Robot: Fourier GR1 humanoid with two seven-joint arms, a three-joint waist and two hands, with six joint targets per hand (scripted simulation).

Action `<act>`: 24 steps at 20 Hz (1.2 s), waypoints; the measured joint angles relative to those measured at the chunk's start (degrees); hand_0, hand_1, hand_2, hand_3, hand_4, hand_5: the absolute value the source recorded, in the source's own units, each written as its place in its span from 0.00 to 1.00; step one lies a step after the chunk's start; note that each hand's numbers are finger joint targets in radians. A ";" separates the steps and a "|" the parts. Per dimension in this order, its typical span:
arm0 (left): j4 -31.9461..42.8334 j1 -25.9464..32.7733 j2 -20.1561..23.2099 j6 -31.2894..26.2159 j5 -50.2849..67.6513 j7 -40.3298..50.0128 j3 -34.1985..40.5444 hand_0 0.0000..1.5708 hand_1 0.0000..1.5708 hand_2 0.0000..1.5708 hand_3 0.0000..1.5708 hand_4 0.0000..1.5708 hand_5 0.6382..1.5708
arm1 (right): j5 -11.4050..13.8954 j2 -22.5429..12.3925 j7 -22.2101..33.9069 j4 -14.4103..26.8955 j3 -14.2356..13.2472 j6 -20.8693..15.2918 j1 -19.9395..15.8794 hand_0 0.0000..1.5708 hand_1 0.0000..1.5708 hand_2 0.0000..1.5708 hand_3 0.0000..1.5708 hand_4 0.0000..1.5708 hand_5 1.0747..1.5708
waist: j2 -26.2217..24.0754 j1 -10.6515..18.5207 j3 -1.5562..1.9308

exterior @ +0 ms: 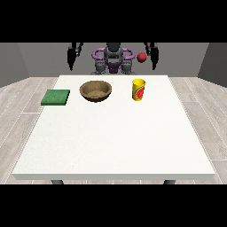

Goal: Pick the cup and pour the ball into the bowl, then pick the bowl and place it on the pad

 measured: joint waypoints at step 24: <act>-12.71 0.10 -2.66 4.02 3.28 -5.57 -5.83 0.00 0.00 0.00 0.00 0.00 0.73 | -6.45 1.16 -7.91 -0.22 -4.35 2.24 -3.76 0.00 0.00 0.00 0.00 0.00 0.99 | 1.48 0.88 -0.51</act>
